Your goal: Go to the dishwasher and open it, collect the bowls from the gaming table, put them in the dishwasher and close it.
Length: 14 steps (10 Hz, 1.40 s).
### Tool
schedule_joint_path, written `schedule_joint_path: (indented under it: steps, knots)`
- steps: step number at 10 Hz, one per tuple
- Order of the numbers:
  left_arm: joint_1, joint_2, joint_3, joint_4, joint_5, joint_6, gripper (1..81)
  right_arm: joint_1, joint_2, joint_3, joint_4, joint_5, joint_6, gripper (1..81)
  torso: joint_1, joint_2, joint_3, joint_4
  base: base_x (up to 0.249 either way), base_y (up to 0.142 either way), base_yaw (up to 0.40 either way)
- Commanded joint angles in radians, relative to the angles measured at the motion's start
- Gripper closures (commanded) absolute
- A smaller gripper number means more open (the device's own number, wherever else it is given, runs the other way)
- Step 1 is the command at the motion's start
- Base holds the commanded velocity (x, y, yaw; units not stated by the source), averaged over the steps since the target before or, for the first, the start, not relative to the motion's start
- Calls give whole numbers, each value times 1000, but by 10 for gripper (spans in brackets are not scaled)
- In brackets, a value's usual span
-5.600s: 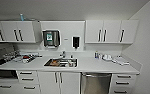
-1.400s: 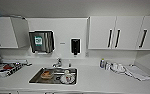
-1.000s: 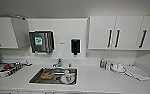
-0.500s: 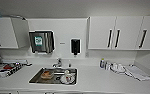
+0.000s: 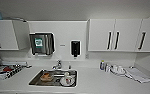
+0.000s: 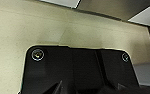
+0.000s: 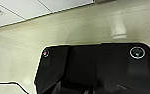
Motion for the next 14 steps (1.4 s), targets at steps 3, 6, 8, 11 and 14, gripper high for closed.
schedule_joint_path:
  steps: [3, 6, 8, 11, 14]
  knots:
    - [-52, -66, 70, 16, 13, 5, 10, 72, -139, 151, 35, -38, 28, 10, 99, -155, -140, 0, 0, 0, 0]
    - [-46, -82, 71, 13, 13, 3, 10, 109, -173, 179, 47, -39, 72, 10, 167, -263, -183, 0, 0, 0, 0]
    - [-46, -118, 117, 7, 13, 0, 10, 144, -231, 255, 46, -39, 129, 10, 208, -327, -174, 0, 0, 0, 0]
    - [-46, -230, 289, 5, 13, -4, 10, 171, -282, 306, 46, -38, 161, 10, 277, -438, -186, 0, 0, 0, 0]
    - [-46, -279, 353, 4, 13, -4, 10, 186, -303, 292, 46, -38, 207, 10, 342, -542, -186, 0, 0, 0, 0]
